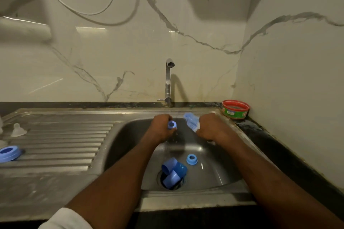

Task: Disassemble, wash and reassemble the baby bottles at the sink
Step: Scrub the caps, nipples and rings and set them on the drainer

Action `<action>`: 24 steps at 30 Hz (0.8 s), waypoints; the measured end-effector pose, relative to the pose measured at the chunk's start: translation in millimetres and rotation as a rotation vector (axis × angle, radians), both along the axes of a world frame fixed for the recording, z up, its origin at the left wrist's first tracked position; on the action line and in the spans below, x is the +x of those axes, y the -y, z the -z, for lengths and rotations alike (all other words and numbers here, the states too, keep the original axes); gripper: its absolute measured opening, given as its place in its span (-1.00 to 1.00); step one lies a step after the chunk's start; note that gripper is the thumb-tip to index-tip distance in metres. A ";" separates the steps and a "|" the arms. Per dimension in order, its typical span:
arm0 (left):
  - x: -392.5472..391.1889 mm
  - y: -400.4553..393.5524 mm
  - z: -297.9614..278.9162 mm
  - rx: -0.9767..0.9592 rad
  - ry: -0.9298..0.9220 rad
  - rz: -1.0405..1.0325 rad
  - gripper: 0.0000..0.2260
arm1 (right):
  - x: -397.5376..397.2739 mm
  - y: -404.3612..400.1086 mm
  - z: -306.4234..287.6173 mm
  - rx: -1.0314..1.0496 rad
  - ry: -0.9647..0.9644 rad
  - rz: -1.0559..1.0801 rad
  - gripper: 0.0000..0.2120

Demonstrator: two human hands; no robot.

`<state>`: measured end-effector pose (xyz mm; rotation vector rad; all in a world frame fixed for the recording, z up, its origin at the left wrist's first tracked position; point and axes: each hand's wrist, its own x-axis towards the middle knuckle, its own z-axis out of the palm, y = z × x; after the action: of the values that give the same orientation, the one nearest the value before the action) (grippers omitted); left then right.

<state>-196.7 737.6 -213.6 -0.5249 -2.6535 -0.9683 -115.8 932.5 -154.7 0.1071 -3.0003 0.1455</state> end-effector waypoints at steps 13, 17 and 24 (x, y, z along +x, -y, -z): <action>40.4 32.3 -13.1 -0.329 -0.087 -0.103 -0.78 | 15.6 22.5 -14.0 -0.092 -0.048 0.027 -0.23; 39.8 47.6 -24.2 -0.070 -0.177 -0.106 -0.82 | 17.5 31.7 -10.3 -0.093 -0.074 0.006 -0.36; 53.3 74.9 -23.1 -0.228 -0.092 -0.121 -0.75 | 41.3 64.2 -9.6 -0.069 -0.090 -0.044 -0.57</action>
<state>-143.4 662.7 -190.6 -0.4380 -2.6912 -0.5968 -74.6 868.2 -145.0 0.1674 -2.9010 0.2424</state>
